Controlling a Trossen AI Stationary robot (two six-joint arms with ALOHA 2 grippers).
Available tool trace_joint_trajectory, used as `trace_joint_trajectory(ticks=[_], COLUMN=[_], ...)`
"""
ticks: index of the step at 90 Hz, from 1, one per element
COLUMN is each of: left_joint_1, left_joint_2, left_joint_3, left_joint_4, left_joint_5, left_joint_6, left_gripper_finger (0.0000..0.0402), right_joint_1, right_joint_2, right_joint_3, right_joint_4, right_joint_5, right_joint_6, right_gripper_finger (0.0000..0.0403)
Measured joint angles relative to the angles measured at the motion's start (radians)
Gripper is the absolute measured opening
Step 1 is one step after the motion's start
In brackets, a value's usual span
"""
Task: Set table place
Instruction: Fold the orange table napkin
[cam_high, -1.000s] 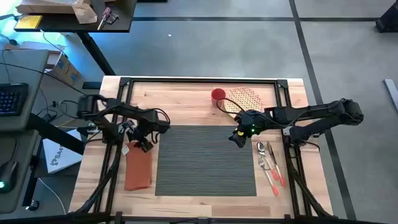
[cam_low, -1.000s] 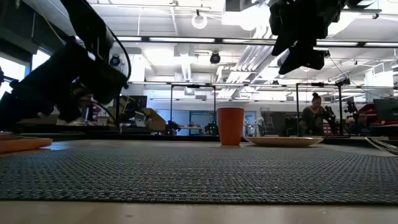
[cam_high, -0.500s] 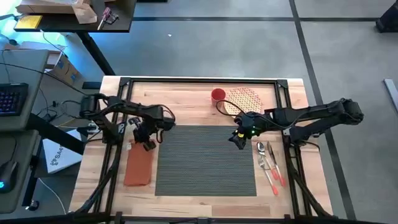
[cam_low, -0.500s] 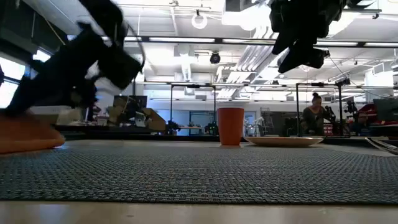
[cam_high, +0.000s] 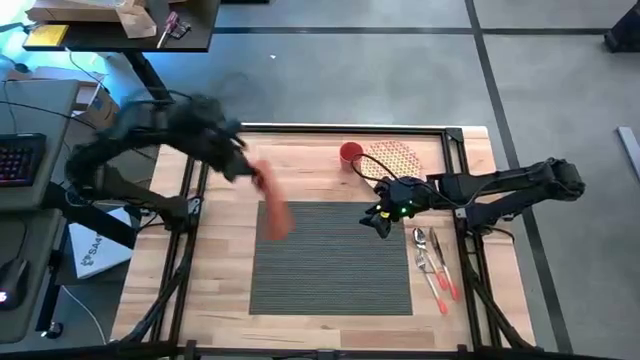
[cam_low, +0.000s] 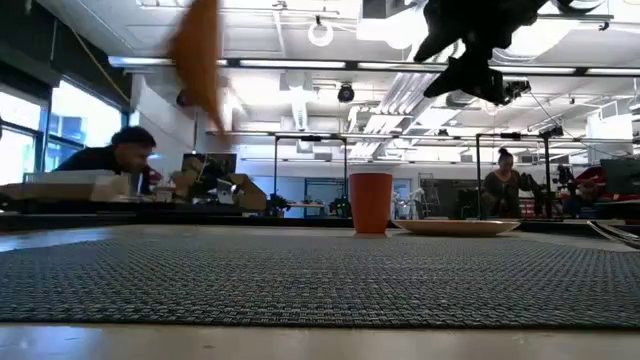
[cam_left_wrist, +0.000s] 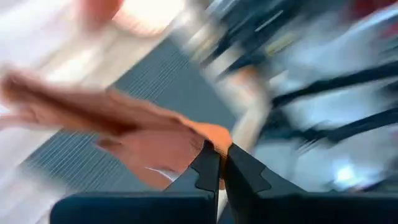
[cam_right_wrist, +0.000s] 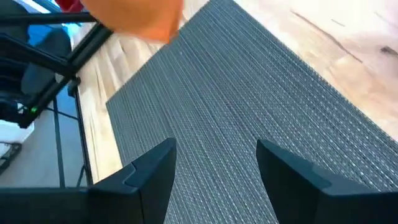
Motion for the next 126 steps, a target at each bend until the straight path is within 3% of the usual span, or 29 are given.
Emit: trace_joint_trajectory(ticks=[16,39,47,63,77,82,93,112,126], left_joint_1=[-0.129,-0.242,-0.261,-0.261,-0.274,-0.303,-0.368,-0.469,-0.538], left_joint_2=[0.005,0.083,0.113,0.131,0.127,0.129,0.132,0.160,0.187], left_joint_3=[-0.148,-0.539,-0.618,-0.613,-0.593,-0.594,-0.594,-0.595,-0.595], left_joint_4=[-0.107,0.187,0.303,0.526,0.640,0.622,0.518,0.450,0.452], left_joint_5=[-0.112,-0.031,0.034,0.144,0.379,0.417,0.404,0.339,0.330], left_joint_6=[-0.051,-0.024,-0.038,-0.049,0.016,0.054,0.086,0.020,-0.024], left_gripper_finger=[0.0000,0.0000,0.0000,0.0000,0.0000,0.0000,0.0000,0.0000,0.0000], right_joint_1=[0.000,0.000,0.000,0.000,0.000,-0.002,-0.015,-0.027,-0.049], right_joint_2=[0.000,0.005,0.015,0.045,0.087,0.119,0.232,0.502,0.693], right_joint_3=[0.000,0.000,0.000,0.000,0.000,0.000,0.043,0.281,0.495], right_joint_4=[0.003,0.000,-0.003,0.007,0.063,0.125,0.205,0.179,0.076], right_joint_5=[0.002,-0.003,-0.021,-0.078,-0.120,-0.138,-0.169,-0.195,-0.102], right_joint_6=[0.000,-0.030,-0.048,-0.091,-0.122,-0.157,-0.206,-0.362,-0.446], right_gripper_finger=[0.0205,0.0205,0.0205,0.0205,0.0205,0.0205,0.0205,0.0205,0.0205])
